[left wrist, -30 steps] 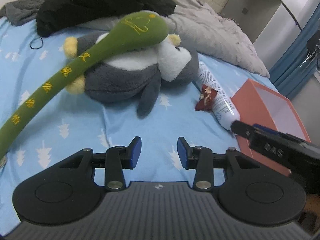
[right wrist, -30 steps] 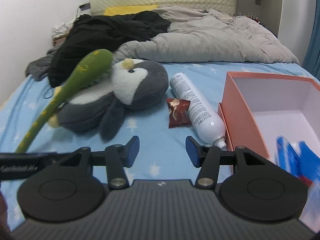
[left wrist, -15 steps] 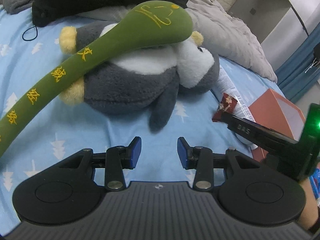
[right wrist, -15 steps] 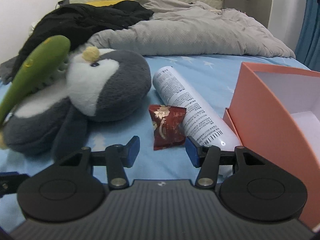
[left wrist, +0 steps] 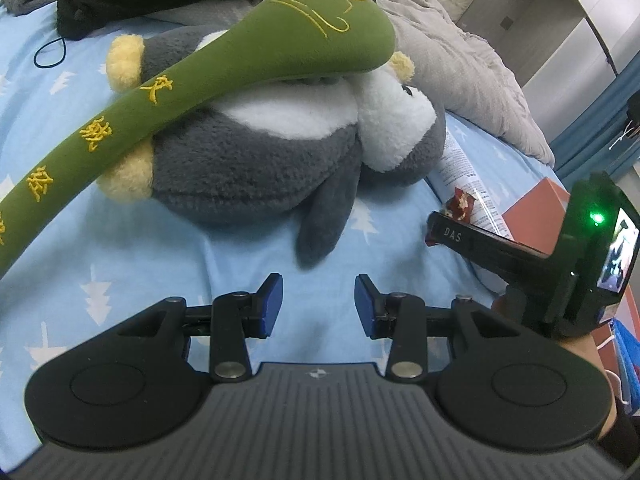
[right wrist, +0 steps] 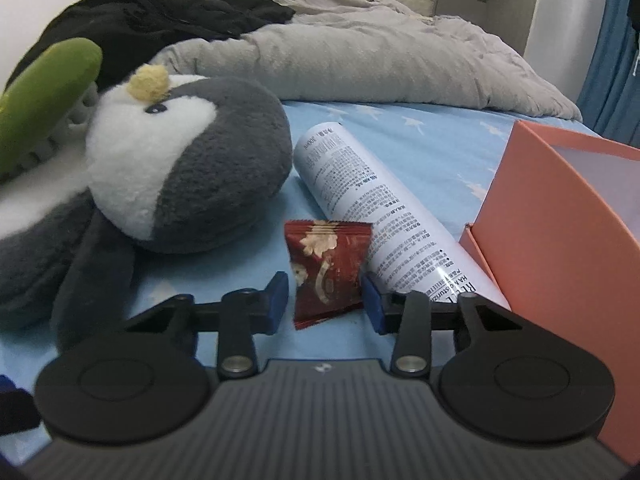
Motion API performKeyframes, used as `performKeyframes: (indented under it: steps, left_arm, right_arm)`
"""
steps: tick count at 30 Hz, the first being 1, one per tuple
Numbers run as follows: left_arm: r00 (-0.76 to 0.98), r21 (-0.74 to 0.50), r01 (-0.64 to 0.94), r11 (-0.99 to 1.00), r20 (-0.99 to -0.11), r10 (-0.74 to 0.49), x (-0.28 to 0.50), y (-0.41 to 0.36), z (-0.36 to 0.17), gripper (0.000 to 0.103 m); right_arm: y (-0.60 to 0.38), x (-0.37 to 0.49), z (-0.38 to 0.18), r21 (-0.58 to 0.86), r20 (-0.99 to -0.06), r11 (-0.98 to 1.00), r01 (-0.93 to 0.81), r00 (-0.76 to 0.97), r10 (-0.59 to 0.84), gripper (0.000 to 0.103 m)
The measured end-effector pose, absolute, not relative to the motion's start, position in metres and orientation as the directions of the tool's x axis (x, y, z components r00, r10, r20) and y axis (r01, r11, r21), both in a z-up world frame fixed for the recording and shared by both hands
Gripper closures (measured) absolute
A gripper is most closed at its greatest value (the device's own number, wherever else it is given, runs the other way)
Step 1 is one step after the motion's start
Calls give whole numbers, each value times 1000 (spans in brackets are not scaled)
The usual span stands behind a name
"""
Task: Organize soft objects
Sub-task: 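Close the right tool on the red-brown snack packet and lift it, then carry the snack packet with the right tool over the pink box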
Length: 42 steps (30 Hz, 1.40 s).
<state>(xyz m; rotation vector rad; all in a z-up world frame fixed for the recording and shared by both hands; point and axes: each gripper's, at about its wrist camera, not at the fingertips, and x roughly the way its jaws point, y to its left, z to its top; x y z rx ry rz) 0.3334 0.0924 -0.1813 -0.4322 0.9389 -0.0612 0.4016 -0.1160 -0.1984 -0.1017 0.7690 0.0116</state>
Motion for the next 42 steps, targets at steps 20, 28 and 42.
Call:
performKeyframes:
  steps: [20,28,42]
  left_arm:
    - [614,-353,-103,930,-758,-220,309,82,-148,58]
    - [627,-343,-97,934,-750,-210,270,76,-122,58]
    - [644,-319,-68,945,-737,-203,205,59,-89,58]
  right_arm:
    - [-124,357,-159,27,-735,995,-91,673,82,68]
    - [-131,304,-130,89,-737,985,-151,655,167,68]
    - [-145,214,-92,132,-739,964,-230,626,250,68]
